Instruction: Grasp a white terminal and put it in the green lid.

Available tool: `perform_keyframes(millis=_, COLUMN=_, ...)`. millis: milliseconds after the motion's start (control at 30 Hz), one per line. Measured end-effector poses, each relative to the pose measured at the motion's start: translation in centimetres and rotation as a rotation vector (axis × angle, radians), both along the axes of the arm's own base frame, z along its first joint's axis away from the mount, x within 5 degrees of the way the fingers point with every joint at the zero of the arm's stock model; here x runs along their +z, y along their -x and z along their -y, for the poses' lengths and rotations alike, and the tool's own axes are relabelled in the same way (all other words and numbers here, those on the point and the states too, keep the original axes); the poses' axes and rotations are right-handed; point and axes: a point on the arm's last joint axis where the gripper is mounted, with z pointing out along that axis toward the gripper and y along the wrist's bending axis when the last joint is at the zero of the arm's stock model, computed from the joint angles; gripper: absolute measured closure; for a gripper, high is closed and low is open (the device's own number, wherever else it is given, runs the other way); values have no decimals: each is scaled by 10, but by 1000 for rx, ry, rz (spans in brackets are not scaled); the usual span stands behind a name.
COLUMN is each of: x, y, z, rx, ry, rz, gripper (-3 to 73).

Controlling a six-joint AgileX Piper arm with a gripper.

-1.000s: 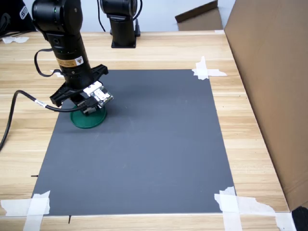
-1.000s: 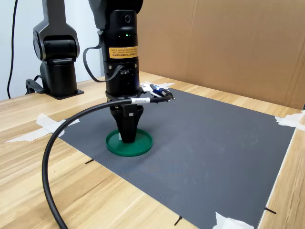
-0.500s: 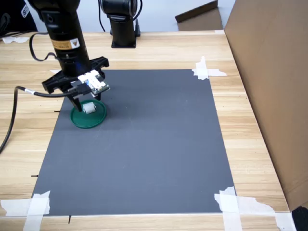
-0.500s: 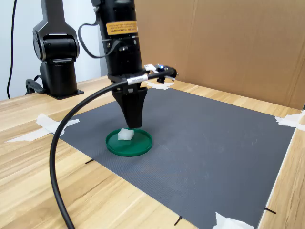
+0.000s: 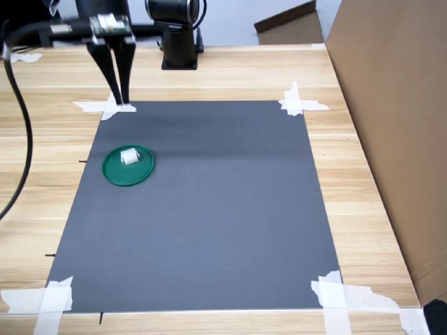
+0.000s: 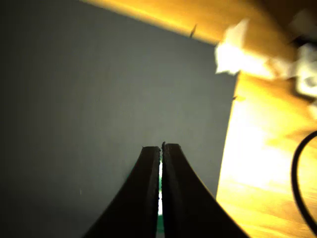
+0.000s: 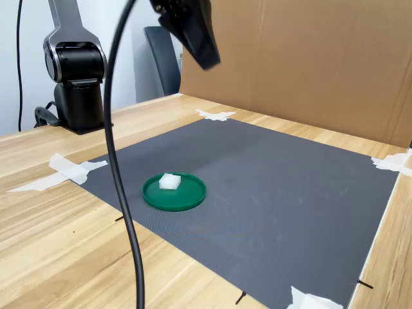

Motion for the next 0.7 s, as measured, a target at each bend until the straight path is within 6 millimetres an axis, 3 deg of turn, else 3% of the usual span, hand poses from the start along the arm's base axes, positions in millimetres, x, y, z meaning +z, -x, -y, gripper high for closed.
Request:
perform_keyframes(millis=33, x=7, y=6, z=-1, rx=-26, ry=-13, rz=43, gripper=716)
perform_keyframes(millis=67, x=28, y=30, z=-4, rx=-111, ry=-66, rz=212, gripper=718)
perform_keyframes(millis=133, x=37, y=49, z=-5, rx=-176, ry=-104, rz=355, gripper=719)
perform_keyframes(millis=200, x=35, y=80, z=-6, rx=-257, ry=-154, rz=537, gripper=719)
perform_keyframes(millis=367, x=28, y=103, z=-8, rx=-285, ry=-178, rz=618, gripper=719)
perform_keyframes(millis=400, x=17, y=117, z=-10, rx=-294, ry=-188, rz=636, gripper=719)
perform_keyframes(millis=433, x=-6, y=142, z=-14, rx=-301, ry=-198, rz=665, gripper=719)
perform_keyframes(millis=700, x=-72, y=182, z=-20, rx=-313, ry=-200, rz=705, gripper=719)
